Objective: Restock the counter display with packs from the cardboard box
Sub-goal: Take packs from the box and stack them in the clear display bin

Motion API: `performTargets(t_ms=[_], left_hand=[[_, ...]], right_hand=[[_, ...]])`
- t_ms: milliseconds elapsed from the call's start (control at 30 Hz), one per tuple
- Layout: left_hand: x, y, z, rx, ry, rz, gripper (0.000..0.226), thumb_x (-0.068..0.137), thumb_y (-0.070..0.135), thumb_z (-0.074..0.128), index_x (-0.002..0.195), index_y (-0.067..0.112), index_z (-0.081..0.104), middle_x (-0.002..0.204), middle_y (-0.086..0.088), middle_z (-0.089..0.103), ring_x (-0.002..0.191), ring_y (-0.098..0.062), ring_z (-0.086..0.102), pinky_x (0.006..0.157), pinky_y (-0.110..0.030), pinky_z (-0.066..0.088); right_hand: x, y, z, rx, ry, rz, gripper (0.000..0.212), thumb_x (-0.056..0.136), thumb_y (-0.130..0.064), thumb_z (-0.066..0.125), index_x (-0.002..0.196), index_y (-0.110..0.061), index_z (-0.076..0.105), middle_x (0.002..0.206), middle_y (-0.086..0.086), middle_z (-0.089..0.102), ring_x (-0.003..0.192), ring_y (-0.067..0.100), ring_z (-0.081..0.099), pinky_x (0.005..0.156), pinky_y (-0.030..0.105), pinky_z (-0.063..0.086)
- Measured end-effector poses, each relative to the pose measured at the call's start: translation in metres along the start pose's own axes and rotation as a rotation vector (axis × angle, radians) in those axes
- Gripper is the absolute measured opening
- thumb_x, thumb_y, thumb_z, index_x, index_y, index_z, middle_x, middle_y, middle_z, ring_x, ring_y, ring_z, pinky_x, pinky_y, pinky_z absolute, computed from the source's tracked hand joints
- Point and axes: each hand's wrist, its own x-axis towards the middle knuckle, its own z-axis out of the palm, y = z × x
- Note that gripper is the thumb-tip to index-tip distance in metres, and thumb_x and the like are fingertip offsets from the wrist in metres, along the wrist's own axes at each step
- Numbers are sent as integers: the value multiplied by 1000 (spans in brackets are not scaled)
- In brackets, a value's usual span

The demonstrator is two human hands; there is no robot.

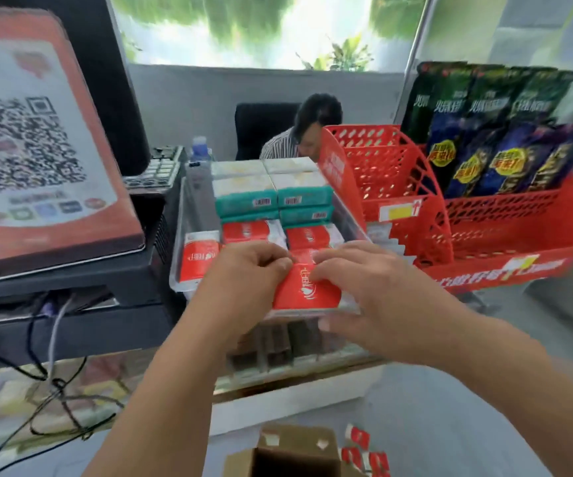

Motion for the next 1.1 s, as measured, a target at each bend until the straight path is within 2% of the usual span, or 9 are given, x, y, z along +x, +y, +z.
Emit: performTargets(t_ms=[100,200,333,500,633,800,900,1000,1100], left_hand=[[25,11,-5,-4,-3,39,15,89,26,64,83,36,74,81,9,74,82,-17,71,78,-46,59],[43,19,-6,1,26,44,11,91,27,64,86,29,73,85,11,73,86,-14,70,82,-43,58],[56,26,-7,47,117,59,23,93,28,62,116,30,67,105,11,67,95,-13,64,89,-41,55],[58,28,0,92,162,33,21,94,28,61,114,30,67,101,16,67,86,-9,63,86,-38,56],[58,30,12,100,217,13,17,93,29,63,108,33,69,97,20,67,92,-4,64,85,-37,57],[50,31,30,68,246,-15,13,92,30,63,102,36,69,95,15,70,88,-4,67,75,-32,59],[39,32,38,59,222,-21,12,92,28,63,100,34,70,91,12,72,87,-8,69,73,-36,61],[25,31,43,77,166,-46,14,94,22,61,93,31,71,85,6,73,82,-12,70,70,-34,61],[10,22,46,100,85,-81,14,94,21,60,94,30,71,87,5,72,84,-14,69,74,-39,61]], right_hand=[[34,4,-17,-104,-81,-8,36,81,-28,65,115,-23,55,117,-5,61,113,18,51,96,32,44],[60,22,-21,-151,-136,11,36,82,-24,65,115,-23,52,116,-4,59,112,18,49,94,30,42],[98,64,-6,-212,-220,85,39,86,-20,64,121,-20,48,119,0,57,115,22,48,93,36,47],[127,98,29,-202,-266,79,39,87,-19,62,122,-20,47,117,2,57,113,25,49,92,43,50],[124,111,46,-179,-146,-13,37,88,-16,59,123,-22,50,118,1,54,114,25,48,89,43,52],[117,116,47,-141,-73,-82,37,89,-11,58,124,-23,54,120,0,54,114,25,49,85,42,54],[99,109,36,-61,5,-72,36,91,-10,59,125,-22,56,122,-1,56,117,23,48,88,40,53],[68,93,24,-23,80,-91,31,91,-8,59,119,-19,61,119,0,60,115,24,51,87,41,54],[34,75,21,-1,111,-83,31,88,-6,66,116,-18,64,116,2,64,110,25,56,83,44,55]])
